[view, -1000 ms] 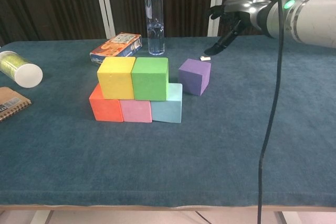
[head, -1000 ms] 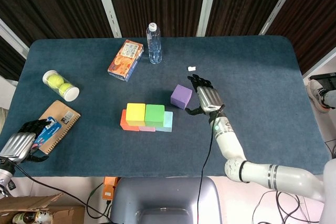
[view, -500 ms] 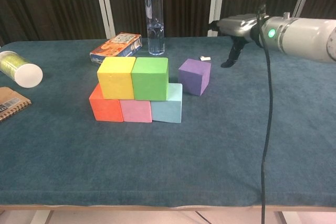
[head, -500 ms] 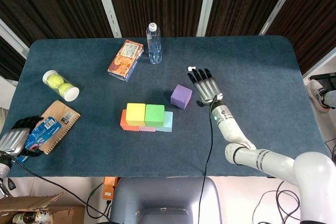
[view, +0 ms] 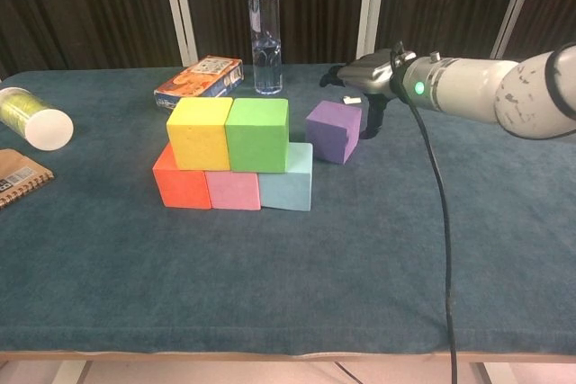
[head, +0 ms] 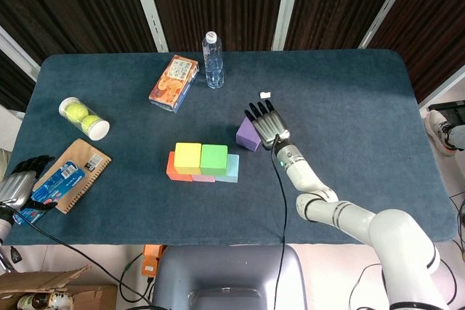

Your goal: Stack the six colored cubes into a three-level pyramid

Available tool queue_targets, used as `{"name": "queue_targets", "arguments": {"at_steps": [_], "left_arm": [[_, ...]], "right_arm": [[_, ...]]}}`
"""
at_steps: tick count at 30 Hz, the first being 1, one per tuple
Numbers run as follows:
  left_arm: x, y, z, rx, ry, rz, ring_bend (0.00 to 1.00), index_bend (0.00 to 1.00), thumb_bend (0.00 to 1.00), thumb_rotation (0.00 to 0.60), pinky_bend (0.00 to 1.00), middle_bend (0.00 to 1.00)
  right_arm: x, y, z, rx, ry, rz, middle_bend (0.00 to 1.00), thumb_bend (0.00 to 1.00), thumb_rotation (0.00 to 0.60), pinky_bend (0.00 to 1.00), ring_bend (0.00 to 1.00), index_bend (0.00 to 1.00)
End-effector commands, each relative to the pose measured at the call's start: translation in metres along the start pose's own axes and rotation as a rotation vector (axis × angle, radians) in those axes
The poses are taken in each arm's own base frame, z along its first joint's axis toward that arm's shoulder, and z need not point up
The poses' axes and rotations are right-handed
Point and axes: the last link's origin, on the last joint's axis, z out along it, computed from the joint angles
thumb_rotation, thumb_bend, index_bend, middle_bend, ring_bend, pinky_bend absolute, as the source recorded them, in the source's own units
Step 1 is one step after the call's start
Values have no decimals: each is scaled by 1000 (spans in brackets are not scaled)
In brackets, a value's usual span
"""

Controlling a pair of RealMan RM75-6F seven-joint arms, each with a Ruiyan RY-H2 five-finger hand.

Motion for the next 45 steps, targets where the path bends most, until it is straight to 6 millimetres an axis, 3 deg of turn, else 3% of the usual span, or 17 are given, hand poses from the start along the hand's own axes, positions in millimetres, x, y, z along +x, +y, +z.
{"name": "queue_targets", "arguments": {"at_steps": [1, 8, 11, 15, 21, 27, 36, 40, 45], "left_arm": [[1, 0, 0, -3, 3, -1, 0, 123, 120, 600, 70, 60], [4, -2, -3, 1, 15, -8, 0, 119, 120, 600, 70, 60], [3, -4, -3, 5, 13, -10, 0, 112, 121, 600, 70, 60], [1, -4, -2, 4, 9, -14, 0, 109, 122, 600, 70, 60], [-1, -1, -3, -11, 8, -10, 0, 104, 122, 600, 70, 60], [-3, 1, -4, -26, 5, -9, 0, 103, 124, 600, 70, 60], [-6, 11, -11, -76, 2, 10, 0, 103, 124, 600, 70, 60], [-7, 12, -15, -81, -1, 31, 0, 104, 125, 600, 70, 60], [-10, 17, -21, -95, 1, 38, 0, 103, 125, 600, 70, 60]], "right_arm": [[-1, -12, 8, 18, -12, -3, 0, 157, 600, 0, 0, 0], [-9, -19, 18, 10, -46, -28, 0, 158, 600, 0, 0, 28], [-9, -21, 20, 13, -48, -14, 0, 158, 600, 0, 0, 153], [-8, -15, 19, 5, -50, 11, 0, 169, 600, 0, 0, 394], [-1, 2, 12, -53, -34, 143, 0, 184, 600, 0, 0, 528], [7, 25, -16, -172, -131, 288, 0, 185, 600, 0, 0, 539], [18, 36, -76, -291, -295, 215, 0, 185, 600, 0, 0, 524], [12, 42, -91, -306, -314, 189, 0, 184, 600, 0, 0, 518], [2, 43, -97, -324, -336, 178, 0, 184, 600, 0, 0, 500]]}}
